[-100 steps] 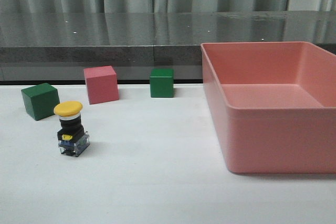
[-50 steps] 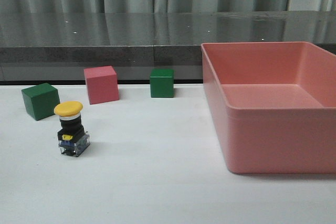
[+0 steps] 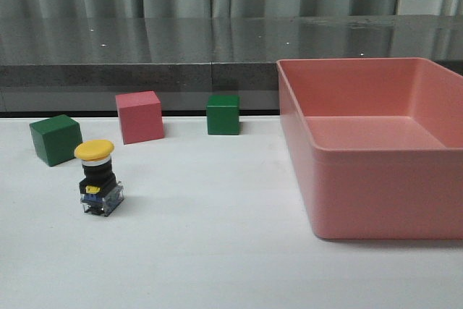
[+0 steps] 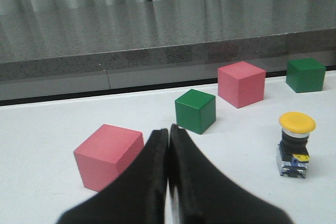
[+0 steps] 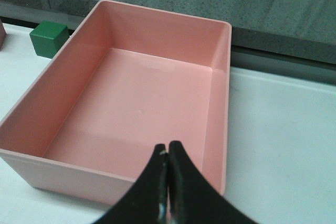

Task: Place and stand button with both arms

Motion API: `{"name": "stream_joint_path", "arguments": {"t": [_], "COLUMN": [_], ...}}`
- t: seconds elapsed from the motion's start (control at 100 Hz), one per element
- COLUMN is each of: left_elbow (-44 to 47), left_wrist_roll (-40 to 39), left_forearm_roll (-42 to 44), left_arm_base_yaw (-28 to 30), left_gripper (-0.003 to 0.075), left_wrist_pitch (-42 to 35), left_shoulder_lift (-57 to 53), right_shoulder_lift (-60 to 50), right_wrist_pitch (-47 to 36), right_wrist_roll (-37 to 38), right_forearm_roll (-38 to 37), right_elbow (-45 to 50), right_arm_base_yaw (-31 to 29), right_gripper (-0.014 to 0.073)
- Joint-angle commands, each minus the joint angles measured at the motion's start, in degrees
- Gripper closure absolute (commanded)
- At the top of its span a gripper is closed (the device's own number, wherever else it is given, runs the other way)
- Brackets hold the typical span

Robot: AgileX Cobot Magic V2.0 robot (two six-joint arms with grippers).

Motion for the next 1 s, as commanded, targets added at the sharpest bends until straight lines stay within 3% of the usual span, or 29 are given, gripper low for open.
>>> {"name": "stream_joint_path", "arguments": {"t": [0.0,0.99], "left_elbow": [2.57,2.57], "left_wrist_roll": [-0.89,-1.0], "left_forearm_roll": [-0.66,-0.91], "left_arm_base_yaw": [1.59,2.25], "left_gripper": [0.0739,0.074], "left_wrist_pitch": [-4.14,-4.25], "left_shoulder_lift": [-1.88,-1.88], "right_shoulder_lift": [0.06,0.06], "right_wrist_pitch": [-3.89,-3.89], "right_wrist_roll": [0.02,0.02], "right_forearm_roll": [0.21,0.21], "right_elbow": [-1.68,-1.68], "right_arm_base_yaw": [-0.36,-0.36], "right_gripper": [0.0651,0.0651]}}
